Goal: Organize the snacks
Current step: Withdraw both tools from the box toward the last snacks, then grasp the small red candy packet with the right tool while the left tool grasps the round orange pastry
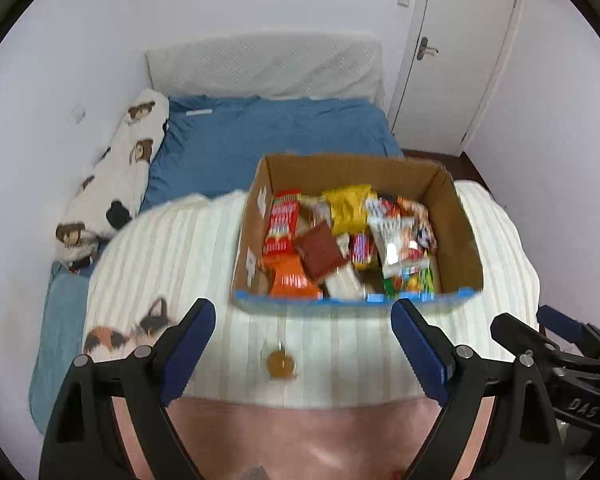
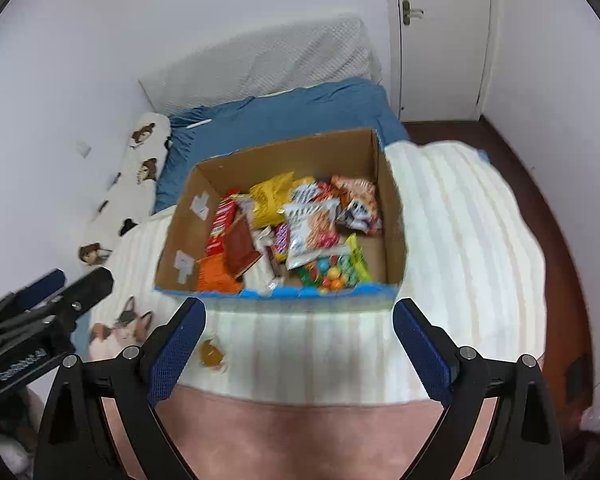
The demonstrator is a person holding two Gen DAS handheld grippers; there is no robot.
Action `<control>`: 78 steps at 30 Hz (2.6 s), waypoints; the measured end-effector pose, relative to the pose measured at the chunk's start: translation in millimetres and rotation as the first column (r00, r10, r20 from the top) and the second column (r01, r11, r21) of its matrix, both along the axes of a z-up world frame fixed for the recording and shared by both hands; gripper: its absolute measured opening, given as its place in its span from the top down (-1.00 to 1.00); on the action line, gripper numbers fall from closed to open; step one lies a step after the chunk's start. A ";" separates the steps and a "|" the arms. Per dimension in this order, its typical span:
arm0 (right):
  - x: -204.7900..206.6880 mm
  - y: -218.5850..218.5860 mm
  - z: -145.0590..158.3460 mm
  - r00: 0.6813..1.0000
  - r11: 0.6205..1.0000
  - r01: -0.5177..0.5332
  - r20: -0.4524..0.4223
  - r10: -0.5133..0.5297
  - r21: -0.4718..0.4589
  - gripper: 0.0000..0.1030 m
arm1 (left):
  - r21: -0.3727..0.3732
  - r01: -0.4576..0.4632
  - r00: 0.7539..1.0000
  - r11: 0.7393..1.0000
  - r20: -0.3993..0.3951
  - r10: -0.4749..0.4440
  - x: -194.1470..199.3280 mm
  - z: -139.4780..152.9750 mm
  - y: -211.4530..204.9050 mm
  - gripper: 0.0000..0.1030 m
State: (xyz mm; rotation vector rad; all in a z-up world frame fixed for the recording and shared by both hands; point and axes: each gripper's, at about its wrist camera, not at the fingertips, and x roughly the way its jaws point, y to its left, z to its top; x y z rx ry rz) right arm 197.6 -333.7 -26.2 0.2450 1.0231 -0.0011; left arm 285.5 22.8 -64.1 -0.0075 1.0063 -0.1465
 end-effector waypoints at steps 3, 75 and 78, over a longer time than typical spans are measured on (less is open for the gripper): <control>-20.5 -5.7 -18.9 0.998 0.996 -0.003 -0.065 0.009 0.086 -0.88 | 0.011 -0.011 0.998 1.000 -0.054 0.011 -20.8 -22.1 5.0 -0.75; -62.2 8.4 -250.6 0.826 0.970 -0.022 -0.542 0.154 0.242 0.17 | 0.013 -0.014 0.828 1.000 -0.561 0.019 -62.7 -262.5 7.8 -0.08; -67.8 12.8 -257.6 0.826 0.971 -0.019 -0.544 0.150 0.239 0.17 | 0.015 0.000 0.820 1.000 -0.572 0.009 -62.5 -271.8 6.1 -0.10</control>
